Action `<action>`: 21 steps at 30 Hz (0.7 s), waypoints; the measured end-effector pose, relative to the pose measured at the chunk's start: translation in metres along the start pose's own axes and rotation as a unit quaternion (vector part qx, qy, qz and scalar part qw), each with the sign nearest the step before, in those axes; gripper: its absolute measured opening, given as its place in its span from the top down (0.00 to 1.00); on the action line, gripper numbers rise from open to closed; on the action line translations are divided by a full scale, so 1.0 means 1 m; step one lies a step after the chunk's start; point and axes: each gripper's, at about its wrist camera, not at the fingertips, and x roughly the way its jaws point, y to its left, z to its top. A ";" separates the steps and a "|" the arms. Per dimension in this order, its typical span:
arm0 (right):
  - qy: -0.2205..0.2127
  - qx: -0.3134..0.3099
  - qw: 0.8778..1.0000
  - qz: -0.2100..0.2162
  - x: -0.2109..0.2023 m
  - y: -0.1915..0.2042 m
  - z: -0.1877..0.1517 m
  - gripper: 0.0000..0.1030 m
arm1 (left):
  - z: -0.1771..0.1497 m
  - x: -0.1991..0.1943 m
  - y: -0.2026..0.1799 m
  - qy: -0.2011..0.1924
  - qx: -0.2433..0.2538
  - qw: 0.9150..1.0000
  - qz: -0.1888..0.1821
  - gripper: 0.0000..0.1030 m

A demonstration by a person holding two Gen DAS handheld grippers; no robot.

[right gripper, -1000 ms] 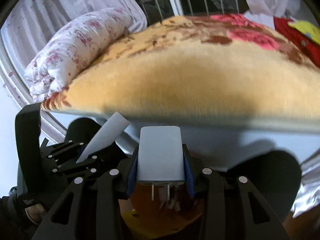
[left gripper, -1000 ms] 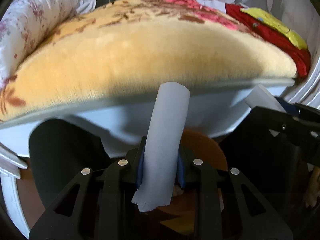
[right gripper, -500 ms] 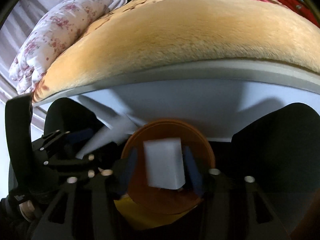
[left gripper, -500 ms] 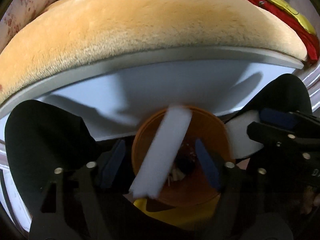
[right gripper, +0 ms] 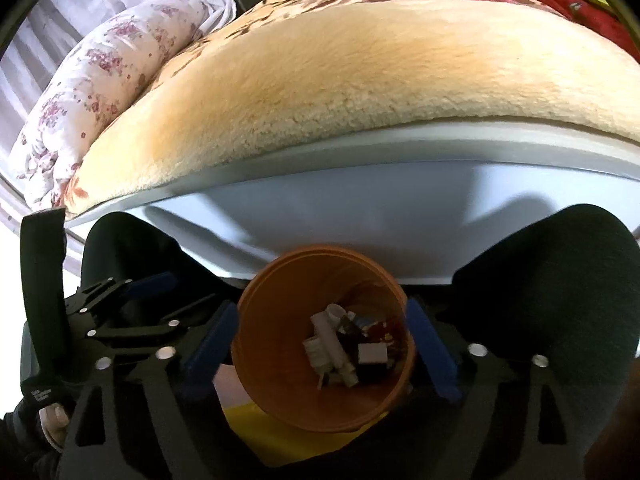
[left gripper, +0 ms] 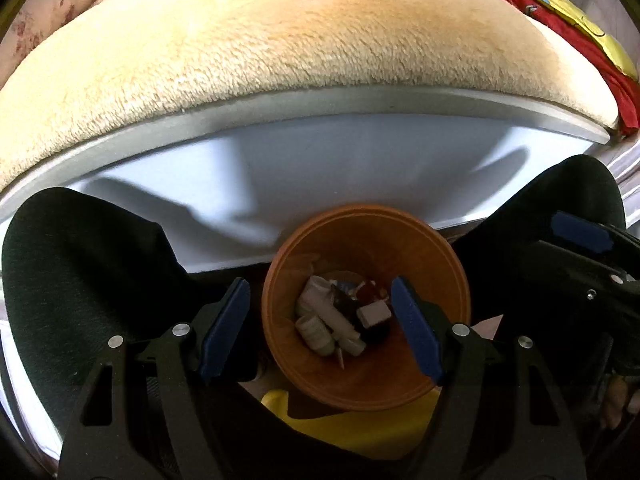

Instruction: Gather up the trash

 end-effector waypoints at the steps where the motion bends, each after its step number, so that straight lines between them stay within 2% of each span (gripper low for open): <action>1: 0.000 0.002 1.000 -0.003 -0.001 -0.001 0.000 0.11 | 0.000 -0.002 0.000 -0.003 -0.001 1.000 0.000 0.30; 4: -0.006 0.008 1.000 -0.017 -0.004 -0.001 0.000 0.05 | -0.001 -0.009 0.001 -0.012 -0.004 1.000 0.000 0.30; 7: -0.020 0.007 0.999 -0.042 -0.010 0.001 -0.001 0.05 | -0.001 -0.018 0.001 -0.029 -0.004 1.000 0.006 0.22; 12: -0.049 -0.005 0.995 -0.082 -0.020 0.010 -0.003 0.05 | 0.000 -0.032 0.000 -0.059 -0.001 0.998 0.008 0.22; 19: -0.078 -0.008 0.992 -0.100 -0.033 0.016 -0.005 0.05 | 0.002 -0.052 -0.002 -0.099 0.003 0.995 0.017 0.21; 21: -0.085 -0.003 0.991 -0.101 -0.036 0.015 -0.007 0.05 | 0.002 -0.056 -0.003 -0.105 0.004 0.994 0.018 0.13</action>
